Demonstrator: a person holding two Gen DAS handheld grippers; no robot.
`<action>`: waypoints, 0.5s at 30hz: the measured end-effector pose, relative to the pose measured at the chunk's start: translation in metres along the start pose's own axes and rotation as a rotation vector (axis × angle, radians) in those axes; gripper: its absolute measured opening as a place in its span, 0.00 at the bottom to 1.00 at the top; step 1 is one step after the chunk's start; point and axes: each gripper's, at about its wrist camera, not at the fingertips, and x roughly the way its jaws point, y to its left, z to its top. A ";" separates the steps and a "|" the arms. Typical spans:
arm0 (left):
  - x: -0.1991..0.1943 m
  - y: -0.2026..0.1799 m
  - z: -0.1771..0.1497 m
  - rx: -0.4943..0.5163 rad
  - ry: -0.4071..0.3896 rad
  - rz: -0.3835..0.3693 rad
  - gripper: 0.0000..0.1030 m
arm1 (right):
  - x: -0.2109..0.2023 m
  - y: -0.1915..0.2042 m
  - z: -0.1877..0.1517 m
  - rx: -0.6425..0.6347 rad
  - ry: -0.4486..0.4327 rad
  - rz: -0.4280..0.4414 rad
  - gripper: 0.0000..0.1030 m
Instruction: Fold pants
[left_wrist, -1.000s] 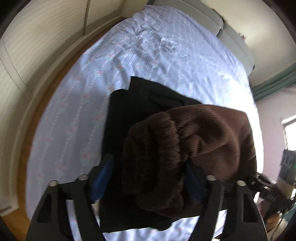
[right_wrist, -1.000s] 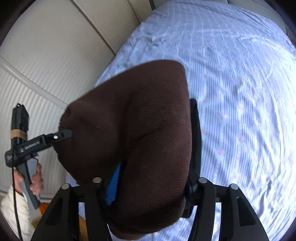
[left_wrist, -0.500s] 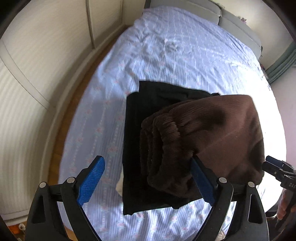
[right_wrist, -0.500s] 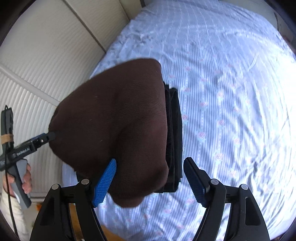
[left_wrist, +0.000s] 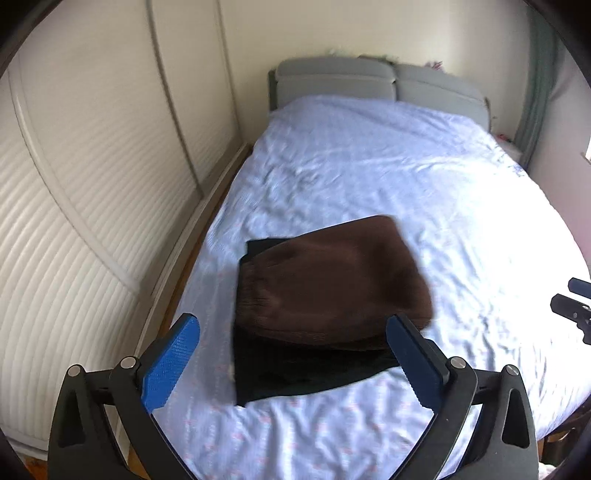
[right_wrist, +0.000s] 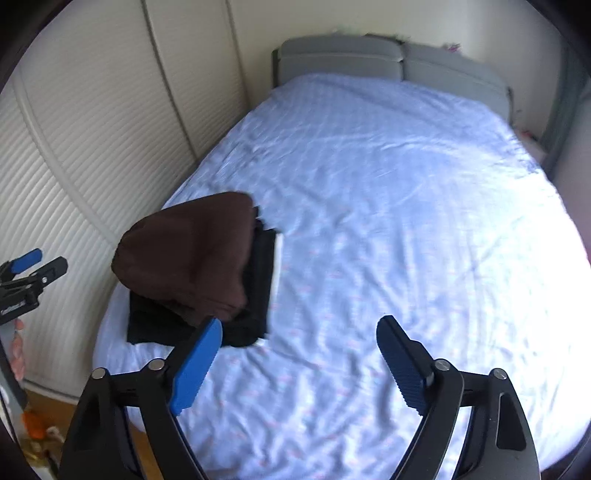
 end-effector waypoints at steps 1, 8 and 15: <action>-0.013 -0.016 -0.001 0.006 -0.021 -0.005 1.00 | -0.014 -0.012 -0.006 0.011 -0.012 -0.013 0.85; -0.062 -0.108 -0.009 0.067 -0.072 -0.054 1.00 | -0.091 -0.079 -0.047 0.069 -0.078 -0.037 0.85; -0.089 -0.203 -0.030 0.066 -0.062 -0.159 1.00 | -0.133 -0.144 -0.093 0.122 -0.100 -0.080 0.87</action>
